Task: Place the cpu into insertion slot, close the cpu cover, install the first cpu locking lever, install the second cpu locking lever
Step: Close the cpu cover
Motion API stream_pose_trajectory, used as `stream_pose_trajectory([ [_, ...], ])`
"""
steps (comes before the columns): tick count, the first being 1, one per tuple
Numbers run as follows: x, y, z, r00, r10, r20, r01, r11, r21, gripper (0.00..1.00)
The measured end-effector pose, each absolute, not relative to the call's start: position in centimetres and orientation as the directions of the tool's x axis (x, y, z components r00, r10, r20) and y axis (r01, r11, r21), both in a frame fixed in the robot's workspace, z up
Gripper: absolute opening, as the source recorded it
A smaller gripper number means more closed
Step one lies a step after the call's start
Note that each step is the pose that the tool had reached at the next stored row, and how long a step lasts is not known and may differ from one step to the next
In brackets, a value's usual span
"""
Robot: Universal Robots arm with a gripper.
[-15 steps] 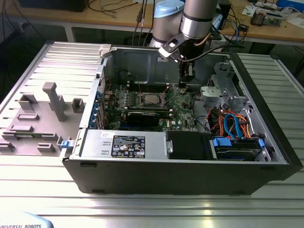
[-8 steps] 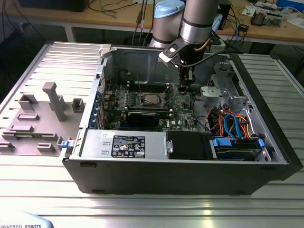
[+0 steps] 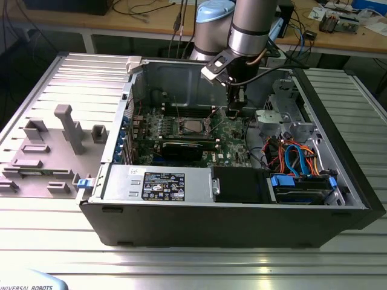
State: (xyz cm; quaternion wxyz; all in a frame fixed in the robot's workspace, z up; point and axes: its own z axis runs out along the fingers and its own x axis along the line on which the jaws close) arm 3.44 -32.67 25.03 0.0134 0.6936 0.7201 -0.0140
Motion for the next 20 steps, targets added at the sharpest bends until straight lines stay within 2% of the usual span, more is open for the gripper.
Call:
stream_pose_trajectory([
  [20, 2.70, -32.67, 25.04, -0.037, 0.999, -0.039, 0.999, 0.037, -0.001, 0.11],
])
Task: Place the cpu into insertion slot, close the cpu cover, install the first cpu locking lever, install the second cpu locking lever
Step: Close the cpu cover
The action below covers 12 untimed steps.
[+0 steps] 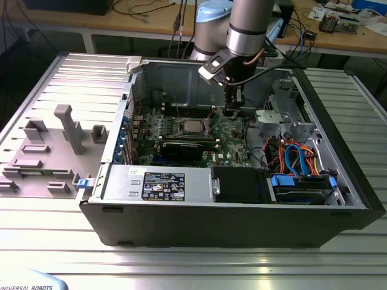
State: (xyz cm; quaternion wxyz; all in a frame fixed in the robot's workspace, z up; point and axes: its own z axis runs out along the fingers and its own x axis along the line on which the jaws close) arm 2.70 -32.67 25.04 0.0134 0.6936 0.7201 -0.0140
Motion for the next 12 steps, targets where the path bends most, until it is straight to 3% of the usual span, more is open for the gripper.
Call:
stream_pose_trajectory([
  [12, 2.23, -32.67, 25.03, -0.037, 0.999, -0.039, 0.999, 0.037, -0.001, 0.11],
])
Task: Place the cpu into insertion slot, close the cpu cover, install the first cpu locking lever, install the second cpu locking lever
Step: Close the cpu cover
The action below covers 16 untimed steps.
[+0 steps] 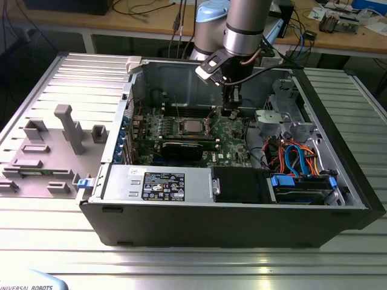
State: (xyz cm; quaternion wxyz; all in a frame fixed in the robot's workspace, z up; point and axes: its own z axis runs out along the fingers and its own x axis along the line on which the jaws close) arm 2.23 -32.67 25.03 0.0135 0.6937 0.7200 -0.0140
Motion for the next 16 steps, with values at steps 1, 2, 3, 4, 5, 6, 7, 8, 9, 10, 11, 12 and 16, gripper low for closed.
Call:
stream_pose_trajectory([
  [1, 2.21, -32.67, 25.04, -0.037, 0.999, -0.039, 0.999, 0.037, -0.002, 0.11],
  [2, 2.20, -32.67, 25.04, -0.037, 0.999, -0.039, 0.999, 0.037, -0.001, 0.11],
  [3, 2.19, -32.67, 25.04, -0.037, 0.999, -0.039, 0.999, 0.037, -0.001, 0.11],
  [4, 2.18, -32.67, 25.03, -0.037, 0.999, -0.039, 0.999, 0.037, -0.001, 0.11],
  [5, 2.16, -32.67, 25.03, -0.037, 0.999, -0.039, 0.999, 0.037, -0.001, 0.11],
  [6, 2.13, -32.67, 25.04, -0.037, 0.999, -0.039, 0.999, 0.037, -0.001, 0.11],
  [7, 2.11, -32.67, 25.03, -0.037, 0.999, -0.039, 0.999, 0.037, -0.001, 0.11],
  [8, 2.07, -32.67, 25.03, -0.037, 0.999, -0.039, 0.999, 0.037, -0.001, 0.11],
  [9, 2.03, -32.67, 25.03, -0.037, 0.999, -0.039, 0.999, 0.037, -0.001, 0.11],
  [10, 1.96, -32.67, 25.04, -0.037, 0.999, -0.039, 0.999, 0.037, -0.001, 0.11],
  [11, 1.94, -32.67, 25.04, -0.037, 0.999, -0.039, 0.999, 0.037, -0.001, 0.11],
  [12, 1.90, -32.67, 25.04, -0.037, 0.999, -0.039, 0.999, 0.037, -0.001, 0.11],
  [16, 1.66, -32.67, 25.03, -0.037, 0.999, -0.039, 0.999, 0.037, -0.001, 0.11],
])
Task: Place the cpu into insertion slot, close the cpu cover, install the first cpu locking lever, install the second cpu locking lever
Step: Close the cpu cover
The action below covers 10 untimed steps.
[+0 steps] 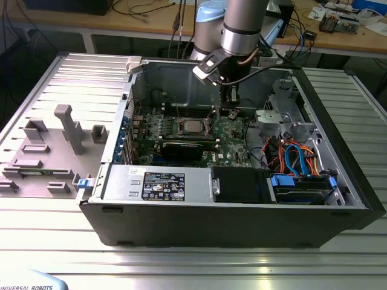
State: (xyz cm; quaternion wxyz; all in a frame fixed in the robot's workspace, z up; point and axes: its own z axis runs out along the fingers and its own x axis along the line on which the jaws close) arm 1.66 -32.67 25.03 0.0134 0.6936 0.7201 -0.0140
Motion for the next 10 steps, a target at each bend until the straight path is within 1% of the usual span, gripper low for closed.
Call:
stream_pose_trajectory([
  [10, 1.13, -32.67, 25.04, -0.037, 0.999, -0.039, 0.999, 0.037, -0.001, 0.11],
])
